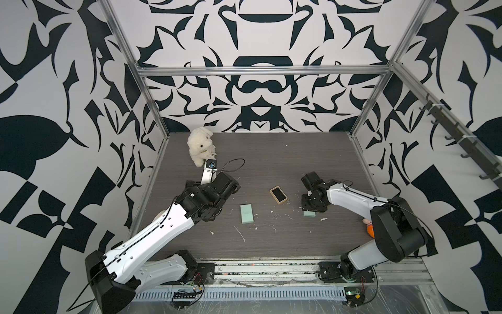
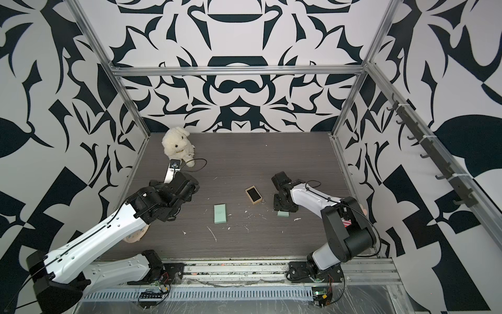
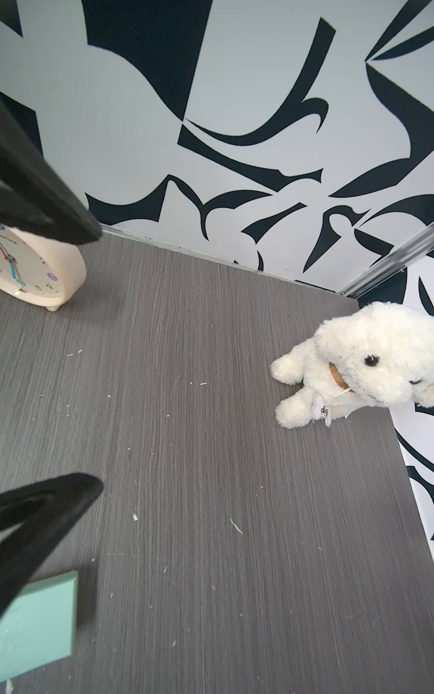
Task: Take the rings out of the lift-off lid box
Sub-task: Pick up the lid from the center of the board, then close the lid on the jewelry box.
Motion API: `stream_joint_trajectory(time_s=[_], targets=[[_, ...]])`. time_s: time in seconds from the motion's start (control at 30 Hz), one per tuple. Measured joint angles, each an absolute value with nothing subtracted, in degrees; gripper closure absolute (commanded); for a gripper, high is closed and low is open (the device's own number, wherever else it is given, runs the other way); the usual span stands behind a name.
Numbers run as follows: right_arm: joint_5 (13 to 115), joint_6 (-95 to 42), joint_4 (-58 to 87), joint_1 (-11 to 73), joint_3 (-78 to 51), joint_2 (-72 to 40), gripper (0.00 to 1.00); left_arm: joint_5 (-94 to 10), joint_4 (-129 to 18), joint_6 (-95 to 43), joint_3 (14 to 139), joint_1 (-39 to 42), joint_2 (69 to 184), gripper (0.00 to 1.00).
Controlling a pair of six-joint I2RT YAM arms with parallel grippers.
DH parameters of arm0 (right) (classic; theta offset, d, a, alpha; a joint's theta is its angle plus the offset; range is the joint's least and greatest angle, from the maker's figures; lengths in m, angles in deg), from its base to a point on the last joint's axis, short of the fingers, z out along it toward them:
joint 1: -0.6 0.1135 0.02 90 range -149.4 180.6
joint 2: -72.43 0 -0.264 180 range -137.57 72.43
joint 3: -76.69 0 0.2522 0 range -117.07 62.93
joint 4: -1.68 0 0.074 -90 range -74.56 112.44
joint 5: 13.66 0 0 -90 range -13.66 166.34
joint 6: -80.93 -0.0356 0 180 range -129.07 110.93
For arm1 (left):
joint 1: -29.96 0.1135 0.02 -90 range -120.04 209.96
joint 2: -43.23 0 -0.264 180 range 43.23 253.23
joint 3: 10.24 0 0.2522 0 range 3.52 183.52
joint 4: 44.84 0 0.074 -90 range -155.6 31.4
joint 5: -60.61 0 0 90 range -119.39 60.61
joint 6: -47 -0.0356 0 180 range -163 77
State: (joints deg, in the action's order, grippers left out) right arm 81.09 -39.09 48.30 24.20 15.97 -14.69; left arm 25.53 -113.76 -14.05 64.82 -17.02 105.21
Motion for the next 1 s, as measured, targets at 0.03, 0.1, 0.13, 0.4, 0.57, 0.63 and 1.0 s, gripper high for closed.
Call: stream_joint_trajectory(time_s=[0.03,0.1,0.13,0.4,0.57,0.63,1.0], targets=[[81.07,-39.04,48.50,24.20,15.83,-14.69,0.52,25.53,-113.76,-14.05,64.82,-17.02,105.21,0.00],[81.03,-38.89,48.76,24.20,15.38,-14.69,0.53,25.51,-113.76,-14.05,64.82,-17.02,105.21,0.01],[80.96,-38.82,48.85,24.20,15.11,-14.69,0.53,25.51,-113.76,-14.05,64.82,-17.02,105.21,0.00],[79.76,-37.12,50.40,25.97,10.13,-14.62,0.55,25.51,-113.76,-14.07,64.82,-17.02,105.21,0.00],[79.19,-35.35,51.76,29.00,5.26,-15.21,0.55,25.49,-113.74,-14.09,64.77,-17.02,105.23,0.01],[79.08,-34.34,52.41,30.49,2.63,-16.48,0.56,25.49,-113.71,-14.11,64.73,-17.02,105.23,0.01],[77.11,-27.48,55.34,36.41,-7.40,-26.71,0.56,25.49,-113.67,-14.16,63.72,-17.02,105.21,0.01]])
